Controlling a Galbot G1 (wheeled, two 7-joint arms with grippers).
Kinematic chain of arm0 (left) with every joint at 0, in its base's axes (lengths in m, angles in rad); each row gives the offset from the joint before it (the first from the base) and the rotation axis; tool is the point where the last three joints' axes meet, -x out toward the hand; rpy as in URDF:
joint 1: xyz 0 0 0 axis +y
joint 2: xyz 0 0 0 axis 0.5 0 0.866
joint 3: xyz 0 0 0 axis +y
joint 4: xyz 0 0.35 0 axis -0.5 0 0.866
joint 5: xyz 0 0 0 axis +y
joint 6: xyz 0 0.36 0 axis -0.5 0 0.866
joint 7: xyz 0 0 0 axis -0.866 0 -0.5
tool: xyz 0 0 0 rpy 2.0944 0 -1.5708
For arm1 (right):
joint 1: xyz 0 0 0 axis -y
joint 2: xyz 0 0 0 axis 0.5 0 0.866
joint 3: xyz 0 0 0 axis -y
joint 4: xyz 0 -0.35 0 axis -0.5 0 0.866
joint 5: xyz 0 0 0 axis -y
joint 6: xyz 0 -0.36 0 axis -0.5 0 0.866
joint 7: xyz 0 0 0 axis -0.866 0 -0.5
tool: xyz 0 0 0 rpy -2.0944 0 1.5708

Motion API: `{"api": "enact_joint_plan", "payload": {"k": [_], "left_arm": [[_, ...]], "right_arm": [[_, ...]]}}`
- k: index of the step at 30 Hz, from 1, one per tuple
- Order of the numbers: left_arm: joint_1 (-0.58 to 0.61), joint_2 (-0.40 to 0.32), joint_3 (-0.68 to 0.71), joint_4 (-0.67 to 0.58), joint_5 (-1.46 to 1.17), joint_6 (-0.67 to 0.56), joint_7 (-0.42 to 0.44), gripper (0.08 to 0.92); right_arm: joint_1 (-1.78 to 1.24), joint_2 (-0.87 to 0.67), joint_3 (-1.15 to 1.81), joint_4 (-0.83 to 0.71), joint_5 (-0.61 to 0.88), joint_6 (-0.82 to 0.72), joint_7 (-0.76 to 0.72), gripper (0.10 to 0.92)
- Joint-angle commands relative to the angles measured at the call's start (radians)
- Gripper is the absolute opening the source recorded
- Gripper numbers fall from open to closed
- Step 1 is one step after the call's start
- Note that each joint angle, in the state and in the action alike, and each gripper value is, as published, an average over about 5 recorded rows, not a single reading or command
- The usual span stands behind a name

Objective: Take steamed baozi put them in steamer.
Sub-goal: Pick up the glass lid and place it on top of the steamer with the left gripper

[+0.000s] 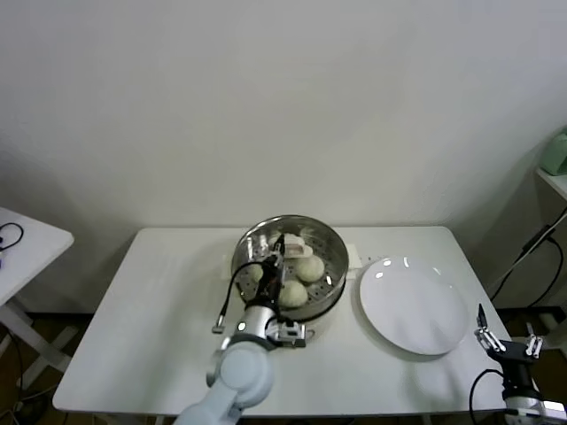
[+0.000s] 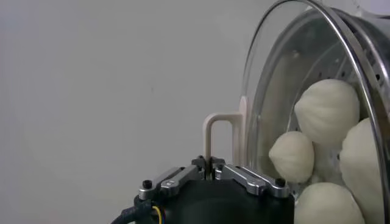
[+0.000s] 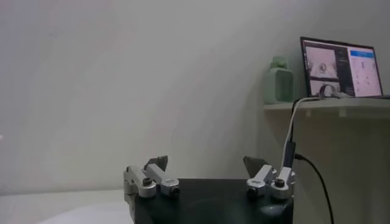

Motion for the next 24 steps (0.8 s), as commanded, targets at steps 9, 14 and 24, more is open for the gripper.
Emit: {"api": "enact_joint_plan", "payload": {"k": [9,14,24], "left_arm": [[-0.080,-0.043,0.029,0.114,0.033,0.043,0.020,0.143],[-0.065,-0.045,0.022,0.113,0.053,0.040,0.021,0.143],[-0.058,-0.041,0.007,0.118,0.085,0.015,0.016,0.143]], "right_arm": [[-0.002,0.002,0.001,-0.001,0.004,0.001,-0.005,0.823],[0.002,0.002,-0.001,-0.003,0.005,0.001,-0.006,0.823],[0.002,0.004,-0.002,-0.001,0.009,0.002,-0.008,0.823]]}}
